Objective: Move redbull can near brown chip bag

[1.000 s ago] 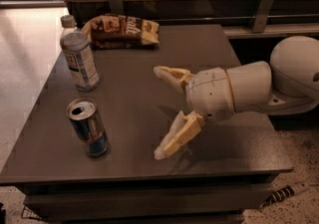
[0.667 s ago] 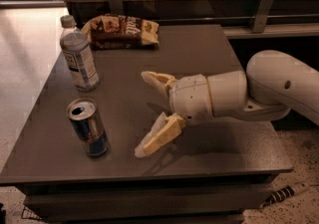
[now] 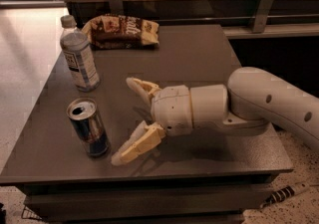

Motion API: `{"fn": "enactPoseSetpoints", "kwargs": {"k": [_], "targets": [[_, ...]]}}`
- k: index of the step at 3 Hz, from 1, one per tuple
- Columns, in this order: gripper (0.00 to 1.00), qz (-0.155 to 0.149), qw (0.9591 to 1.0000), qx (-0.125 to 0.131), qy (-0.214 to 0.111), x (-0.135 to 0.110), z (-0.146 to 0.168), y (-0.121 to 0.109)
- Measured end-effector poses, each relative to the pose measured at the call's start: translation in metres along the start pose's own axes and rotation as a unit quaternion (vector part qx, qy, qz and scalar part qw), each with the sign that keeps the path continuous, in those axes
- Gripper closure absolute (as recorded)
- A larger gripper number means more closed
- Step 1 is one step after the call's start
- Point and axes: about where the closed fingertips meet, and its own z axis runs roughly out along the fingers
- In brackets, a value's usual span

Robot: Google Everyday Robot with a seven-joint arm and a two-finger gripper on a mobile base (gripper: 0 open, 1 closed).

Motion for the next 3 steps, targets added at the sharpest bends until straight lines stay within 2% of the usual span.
{"fn": "enactPoseSetpoints", "kwargs": {"k": [1, 2, 3], "targets": [[0.0, 0.001, 0.9997, -0.003, -0.023, -0.007, 0.022, 0.015], [0.11, -0.004, 0.9989, -0.014, -0.045, -0.014, 0.046, 0.027], [0.34, -0.007, 0.9987, -0.017, -0.048, -0.016, 0.051, 0.03]]}}
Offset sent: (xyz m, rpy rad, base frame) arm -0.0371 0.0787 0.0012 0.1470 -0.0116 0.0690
